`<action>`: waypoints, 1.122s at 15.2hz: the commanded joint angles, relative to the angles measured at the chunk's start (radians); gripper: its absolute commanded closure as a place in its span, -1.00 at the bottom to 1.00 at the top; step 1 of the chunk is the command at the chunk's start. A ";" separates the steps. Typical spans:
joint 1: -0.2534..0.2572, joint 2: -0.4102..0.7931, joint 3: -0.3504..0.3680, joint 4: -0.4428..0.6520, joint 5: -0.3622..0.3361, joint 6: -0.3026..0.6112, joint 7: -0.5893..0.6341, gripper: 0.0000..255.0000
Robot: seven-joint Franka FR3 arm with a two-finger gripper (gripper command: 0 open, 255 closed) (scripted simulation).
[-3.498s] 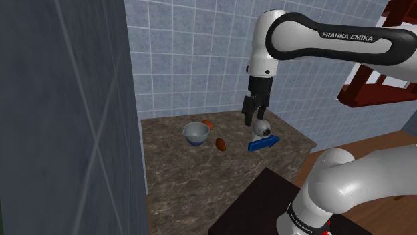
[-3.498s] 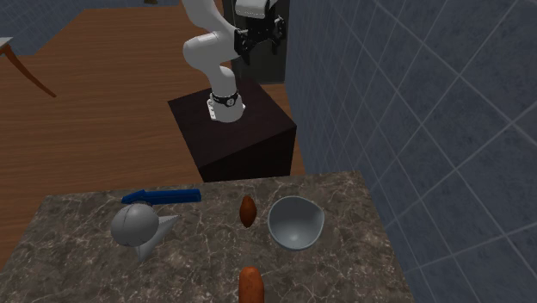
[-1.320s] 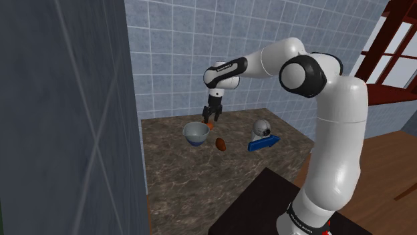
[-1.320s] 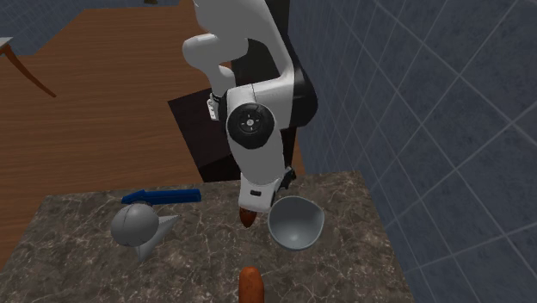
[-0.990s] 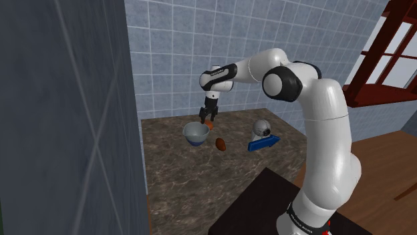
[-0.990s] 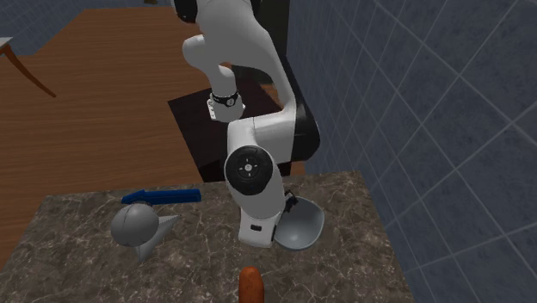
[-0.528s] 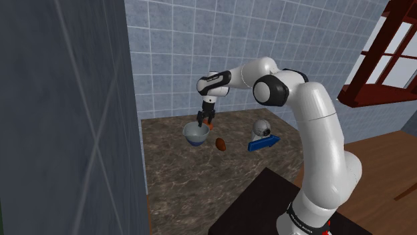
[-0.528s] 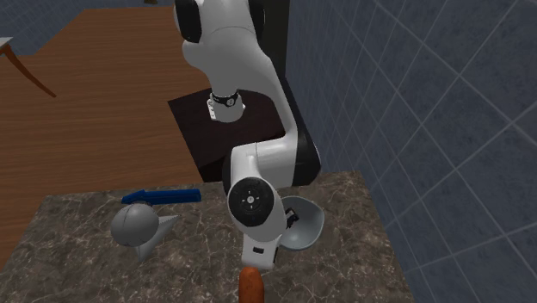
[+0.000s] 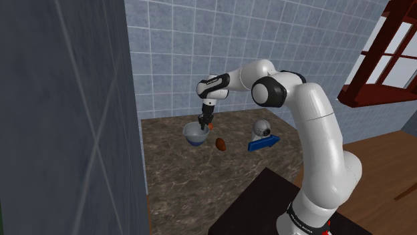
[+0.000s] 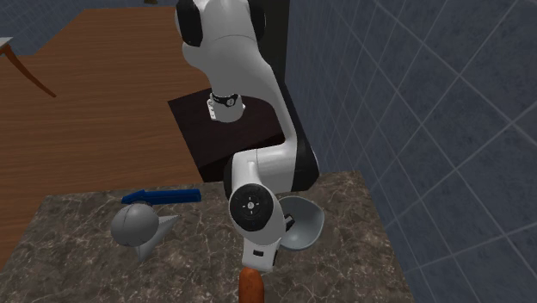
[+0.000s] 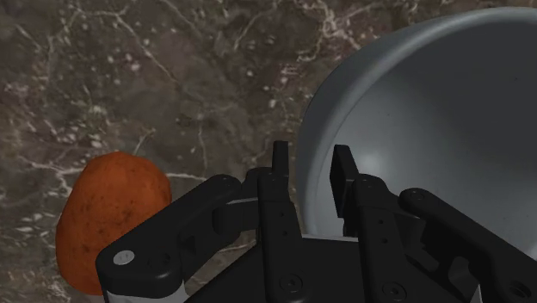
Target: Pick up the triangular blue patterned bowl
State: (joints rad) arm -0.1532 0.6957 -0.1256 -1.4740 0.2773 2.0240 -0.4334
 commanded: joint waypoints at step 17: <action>0.002 -0.070 -0.008 0.037 -0.016 -0.104 0.023 1.00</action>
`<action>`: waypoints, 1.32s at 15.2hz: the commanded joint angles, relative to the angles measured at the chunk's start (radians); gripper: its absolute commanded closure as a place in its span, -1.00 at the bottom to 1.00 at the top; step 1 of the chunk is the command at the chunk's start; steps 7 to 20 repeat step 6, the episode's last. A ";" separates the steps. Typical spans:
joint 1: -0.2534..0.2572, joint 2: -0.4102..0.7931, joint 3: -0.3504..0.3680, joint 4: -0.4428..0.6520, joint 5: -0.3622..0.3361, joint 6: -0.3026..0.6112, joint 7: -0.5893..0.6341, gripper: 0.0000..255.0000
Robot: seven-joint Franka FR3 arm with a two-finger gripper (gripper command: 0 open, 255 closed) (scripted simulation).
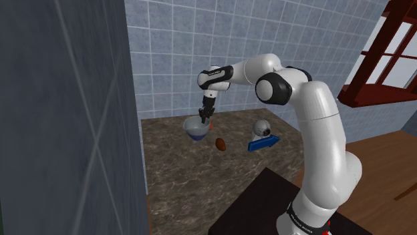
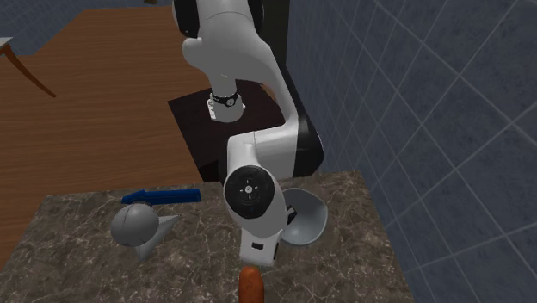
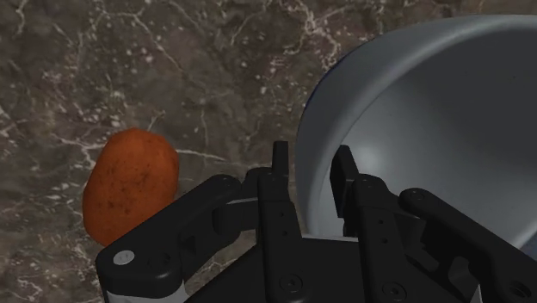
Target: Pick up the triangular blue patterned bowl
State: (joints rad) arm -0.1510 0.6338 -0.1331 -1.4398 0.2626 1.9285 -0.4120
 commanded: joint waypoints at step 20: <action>0.000 -0.029 -0.003 0.025 -0.007 -0.052 0.010 1.00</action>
